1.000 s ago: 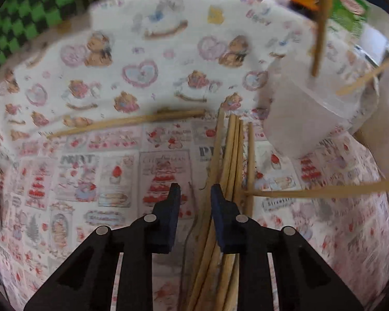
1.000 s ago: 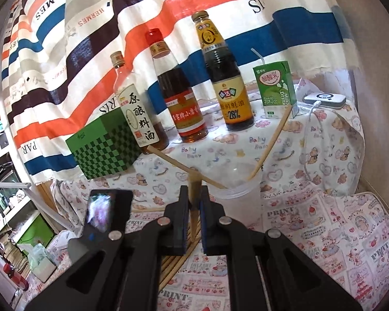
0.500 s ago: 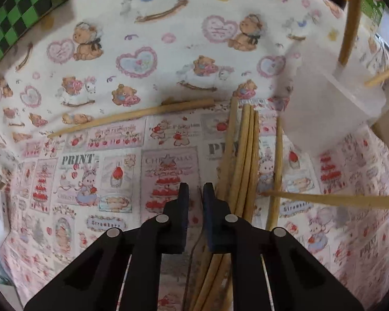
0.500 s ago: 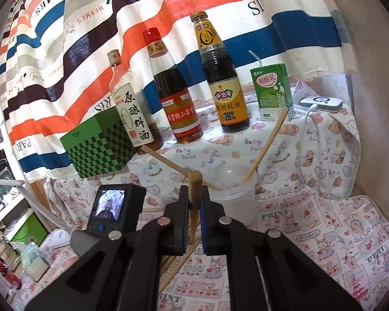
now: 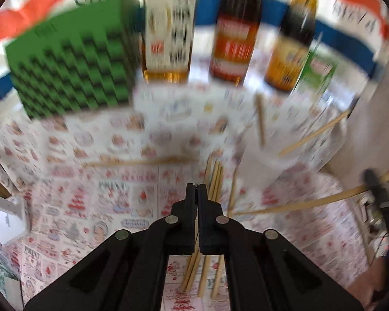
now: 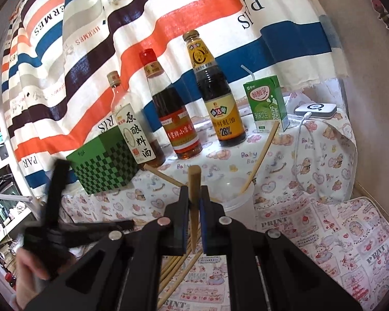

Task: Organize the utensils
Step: 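Carry both held chopsticks up toward the clear plastic cup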

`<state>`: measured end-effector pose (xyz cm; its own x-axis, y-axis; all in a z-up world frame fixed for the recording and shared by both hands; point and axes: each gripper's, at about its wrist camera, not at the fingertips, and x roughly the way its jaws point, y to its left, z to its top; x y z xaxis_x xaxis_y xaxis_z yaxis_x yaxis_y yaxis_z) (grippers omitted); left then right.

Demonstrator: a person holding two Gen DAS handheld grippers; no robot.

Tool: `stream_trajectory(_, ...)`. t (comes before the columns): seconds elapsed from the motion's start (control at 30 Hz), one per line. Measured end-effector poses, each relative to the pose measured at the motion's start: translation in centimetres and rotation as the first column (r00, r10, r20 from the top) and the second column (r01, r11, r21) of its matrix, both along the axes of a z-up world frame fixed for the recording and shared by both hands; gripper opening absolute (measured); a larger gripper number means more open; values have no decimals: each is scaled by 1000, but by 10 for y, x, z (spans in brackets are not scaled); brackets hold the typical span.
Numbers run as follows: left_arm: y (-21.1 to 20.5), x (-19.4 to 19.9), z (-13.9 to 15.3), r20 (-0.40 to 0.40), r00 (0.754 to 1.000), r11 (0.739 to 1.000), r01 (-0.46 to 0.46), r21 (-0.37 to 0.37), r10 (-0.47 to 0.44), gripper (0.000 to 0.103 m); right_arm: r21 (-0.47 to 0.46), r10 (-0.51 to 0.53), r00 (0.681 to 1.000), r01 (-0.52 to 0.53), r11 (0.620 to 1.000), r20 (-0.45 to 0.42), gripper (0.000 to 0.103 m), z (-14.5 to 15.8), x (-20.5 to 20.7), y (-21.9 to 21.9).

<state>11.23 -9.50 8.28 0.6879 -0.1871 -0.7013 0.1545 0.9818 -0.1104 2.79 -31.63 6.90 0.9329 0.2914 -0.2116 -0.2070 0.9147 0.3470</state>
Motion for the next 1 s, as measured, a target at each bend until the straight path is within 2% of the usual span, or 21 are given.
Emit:
stream_trajectory(0.17, 9, -27, 25, 140, 990, 1000, 6, -28, -2, 0, -8, 4, 1000, -4, 1000, -4, 7, 0, 0, 2)
stream_trajectory(0.23, 18, -29, 22, 150, 989, 997, 8, -74, 3, 0, -4, 10, 1000, -10, 1000, -9, 7, 0, 1, 2)
stream_trajectory(0.3, 22, -30, 14, 139, 989, 995, -28, -96, 41, 0, 3, 17, 1000, -17, 1000, -8, 7, 0, 1, 2)
stream_trajectory(0.37, 27, -33, 7, 185, 979, 990, -62, -127, 85, 0, 2, 13, 1000, -13, 1000, 3, 7, 0, -2, 2)
stream_trajectory(0.47, 36, -36, -5, 233, 969, 975, -29, -218, 81, 0, 1, 14, 1000, -14, 1000, 11, 7, 1, -4, 4)
stream_trajectory(0.57, 37, -34, -10, 228, 969, 983, -55, -177, 95, 0, -10, 18, 1000, -18, 1000, 24, 7, 3, -8, 7)
stream_trajectory(0.63, 41, -30, -17, 218, 964, 985, -131, -112, 153, 0, -30, 0, 999, 1, 1000, 42, 7, 4, -12, 10)
stream_trajectory(0.67, 45, -30, -20, 225, 955, 980, -172, -102, 191, 0, -39, -9, 999, 11, 999, 53, 7, 5, -14, 12)
stream_trajectory(0.77, 51, -32, -24, 232, 953, 975, -164, -147, 195, 0, -45, -6, 997, 9, 999, 74, 7, 7, -19, 13)
stream_trajectory(0.83, 49, -35, -23, 244, 955, 980, -138, -146, 170, 0, -50, -12, 997, 16, 999, 78, 7, 8, -19, 13)
stream_trajectory(0.9, 42, -35, -24, 241, 956, 985, -152, -75, 166, 1, -59, -24, 997, 28, 998, 73, 7, 7, -17, 14)
stream_trajectory(1.0, 36, -35, -25, 275, 943, 979, -202, 32, 186, 0, -54, -27, 998, 30, 998, 57, 7, 5, -13, 12)
